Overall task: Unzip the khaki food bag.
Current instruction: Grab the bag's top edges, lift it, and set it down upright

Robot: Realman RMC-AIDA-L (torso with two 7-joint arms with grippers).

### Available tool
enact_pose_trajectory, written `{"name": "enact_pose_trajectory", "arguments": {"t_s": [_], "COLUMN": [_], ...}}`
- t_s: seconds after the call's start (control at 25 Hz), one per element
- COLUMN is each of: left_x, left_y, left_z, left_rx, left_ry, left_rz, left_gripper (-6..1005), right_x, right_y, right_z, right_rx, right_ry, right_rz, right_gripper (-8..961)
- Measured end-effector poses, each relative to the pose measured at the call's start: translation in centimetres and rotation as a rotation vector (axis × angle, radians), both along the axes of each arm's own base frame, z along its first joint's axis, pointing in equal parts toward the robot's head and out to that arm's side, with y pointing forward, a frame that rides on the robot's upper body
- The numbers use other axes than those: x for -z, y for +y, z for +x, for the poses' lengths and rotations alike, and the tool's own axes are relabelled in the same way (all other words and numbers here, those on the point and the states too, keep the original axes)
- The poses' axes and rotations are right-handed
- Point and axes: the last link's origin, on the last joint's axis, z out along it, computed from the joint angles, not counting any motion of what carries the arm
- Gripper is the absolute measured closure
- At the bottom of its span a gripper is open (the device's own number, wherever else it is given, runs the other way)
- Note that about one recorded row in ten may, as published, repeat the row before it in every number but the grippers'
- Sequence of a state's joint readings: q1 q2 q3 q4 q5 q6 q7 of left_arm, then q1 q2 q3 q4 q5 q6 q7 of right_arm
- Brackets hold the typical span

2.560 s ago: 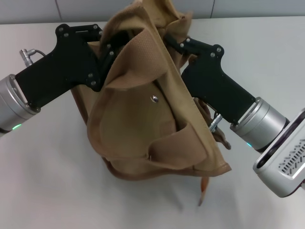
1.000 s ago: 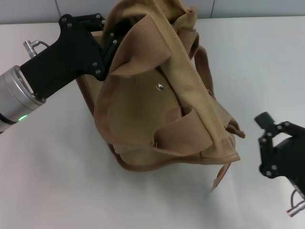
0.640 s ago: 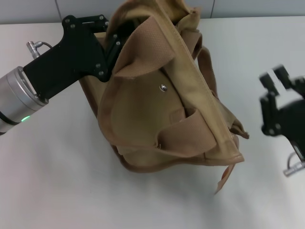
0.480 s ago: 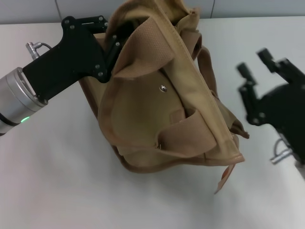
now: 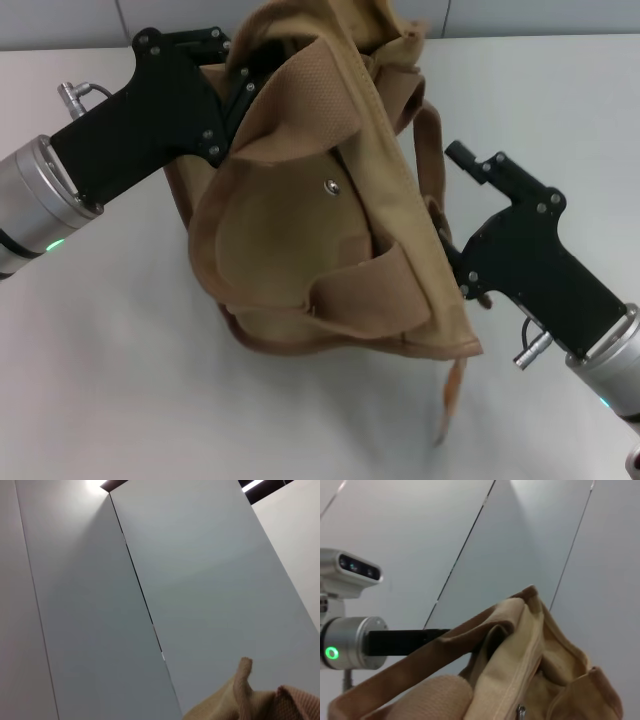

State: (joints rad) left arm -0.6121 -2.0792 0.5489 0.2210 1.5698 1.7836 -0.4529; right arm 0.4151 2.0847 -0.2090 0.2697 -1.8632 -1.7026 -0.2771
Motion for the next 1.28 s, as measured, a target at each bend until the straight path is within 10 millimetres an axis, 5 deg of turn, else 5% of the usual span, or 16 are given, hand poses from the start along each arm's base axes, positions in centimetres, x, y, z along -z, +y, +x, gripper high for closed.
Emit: {"name": "enact_pose_trajectory", "arguments": {"t_s": [0.28, 0.4, 1.28], "left_x": [0.0, 0.0, 0.1], "left_y": [0.1, 0.0, -0.1], "left_z": [0.2, 0.2, 0.2], "left_rx": [0.006, 0.008, 0.014], "left_ry": [-0.002, -0.003, -0.005], "left_rz": [-0.003, -0.005, -0.014], "left_gripper": [954, 954, 954], "right_x": [0.5, 1.2, 3.0], "right_y": [0.5, 1.2, 3.1], "right_z": [0.0, -0.5, -3.3], "right_rx": [0.010, -0.003, -0.052], "right_ry": [-0.031, -0.054, -0.112], "right_rz": [-0.023, -0.059, -0.059], "right_gripper": [430, 343, 401]}}
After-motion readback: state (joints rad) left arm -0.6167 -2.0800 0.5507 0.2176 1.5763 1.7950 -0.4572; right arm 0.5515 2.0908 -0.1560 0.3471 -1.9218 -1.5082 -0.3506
